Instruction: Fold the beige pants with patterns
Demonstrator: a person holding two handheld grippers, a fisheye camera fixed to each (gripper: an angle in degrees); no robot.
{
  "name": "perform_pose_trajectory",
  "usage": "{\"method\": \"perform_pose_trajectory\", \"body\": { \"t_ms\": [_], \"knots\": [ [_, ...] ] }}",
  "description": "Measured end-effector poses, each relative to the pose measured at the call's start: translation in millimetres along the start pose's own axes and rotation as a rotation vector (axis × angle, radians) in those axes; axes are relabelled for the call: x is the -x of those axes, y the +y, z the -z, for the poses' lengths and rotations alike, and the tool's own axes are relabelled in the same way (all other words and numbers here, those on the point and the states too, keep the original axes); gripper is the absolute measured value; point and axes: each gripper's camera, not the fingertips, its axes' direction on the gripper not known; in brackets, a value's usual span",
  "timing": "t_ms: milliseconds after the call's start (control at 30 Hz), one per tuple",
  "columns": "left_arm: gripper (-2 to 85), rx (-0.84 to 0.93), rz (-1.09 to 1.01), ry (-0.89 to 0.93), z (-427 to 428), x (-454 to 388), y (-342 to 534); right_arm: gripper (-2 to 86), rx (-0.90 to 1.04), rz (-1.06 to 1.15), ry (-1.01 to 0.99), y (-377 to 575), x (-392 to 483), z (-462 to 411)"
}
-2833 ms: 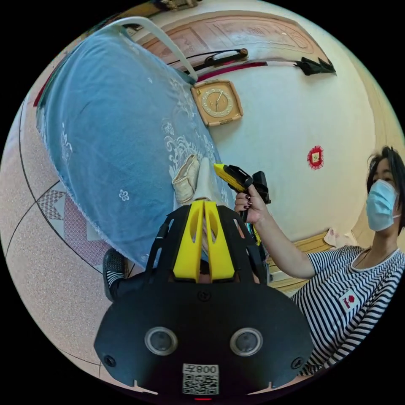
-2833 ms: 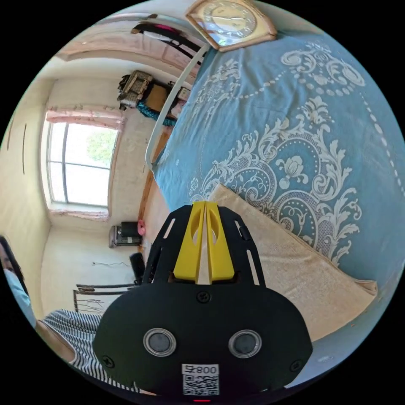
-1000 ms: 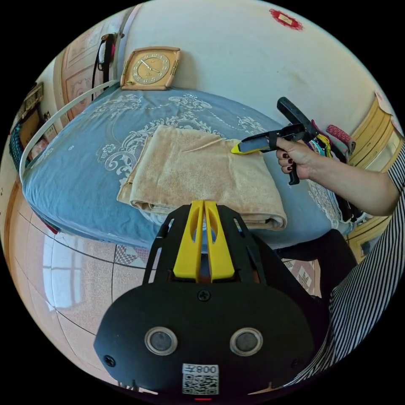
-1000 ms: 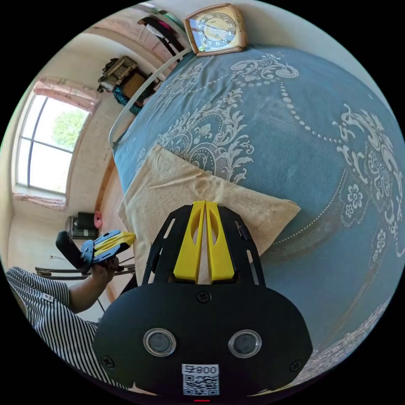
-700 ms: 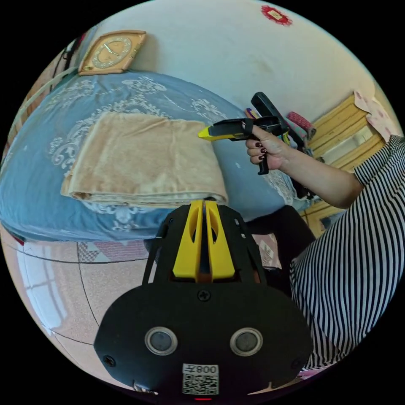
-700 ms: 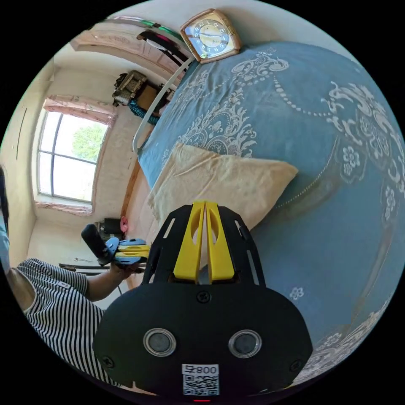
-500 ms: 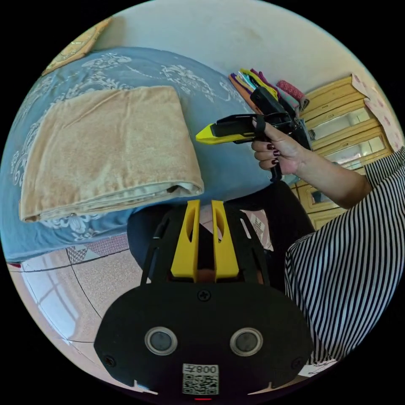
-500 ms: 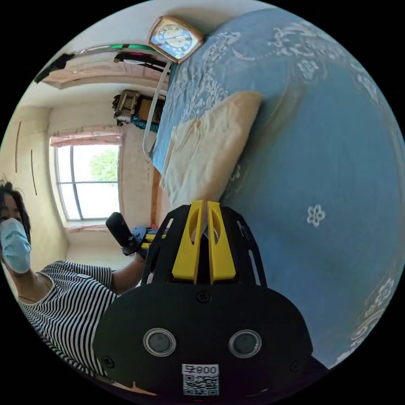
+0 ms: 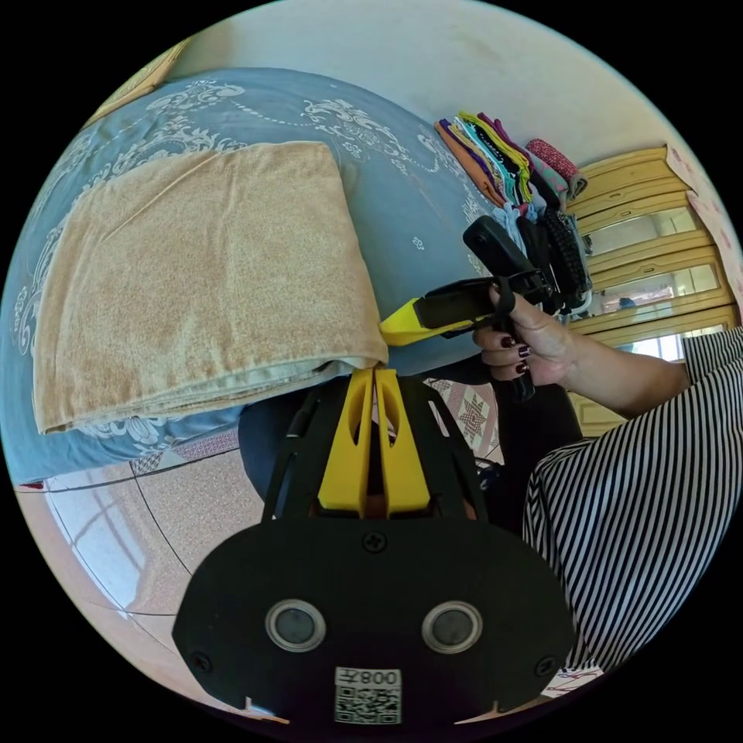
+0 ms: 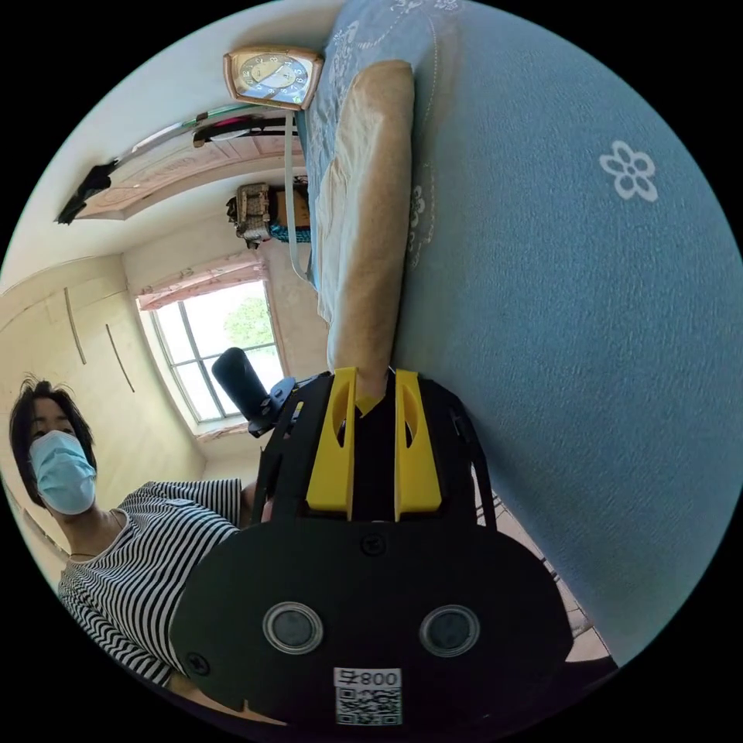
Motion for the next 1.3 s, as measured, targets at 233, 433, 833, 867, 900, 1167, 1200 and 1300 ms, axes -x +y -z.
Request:
{"method": "perform_pose_trajectory", "body": {
  "t_ms": [233, 433, 833, 867, 900, 1167, 1200, 1300],
  "knots": [
    [0.2, -0.051, 0.015, 0.054, 35.5, 30.1, 12.7, 10.1, -0.036, -0.030, -0.103, 17.3, 6.1, 22.5],
    [0.2, -0.068, 0.004, 0.066, 66.9, 58.4, 23.6, 10.7, 0.002, -0.027, -0.143, 27.8, 23.6, 15.4],
    [2.9, -0.377, 0.384, 0.310, 172.4, 206.6, 105.0, 4.5, -0.002, -0.001, -0.157, 54.1, 72.8, 18.0],
    [3.4, -0.411, 0.431, 0.339, 177.0, 218.7, 113.0, 4.2, 0.000, 0.000, -0.163, 56.5, 78.3, 17.8],
    [4.4, -0.488, 0.523, 0.396, 185.1, 242.0, 129.4, 4.1, 0.000, 0.000, -0.166, 57.8, 80.8, 17.7],
    [9.3, -0.810, 0.832, 0.610, 217.7, 345.4, 192.0, 3.0, -0.009, 0.001, -0.219, 75.8, 117.7, 9.1],
    [9.6, -0.815, 0.845, 0.611, 222.6, 355.3, 193.5, 2.9, -0.006, 0.009, -0.214, 77.8, 124.0, 7.3],
    [10.5, -0.845, 0.860, 0.627, 234.3, 377.9, 194.0, 2.9, -0.002, 0.019, -0.207, 82.2, 135.8, 3.3]
  ]
}}
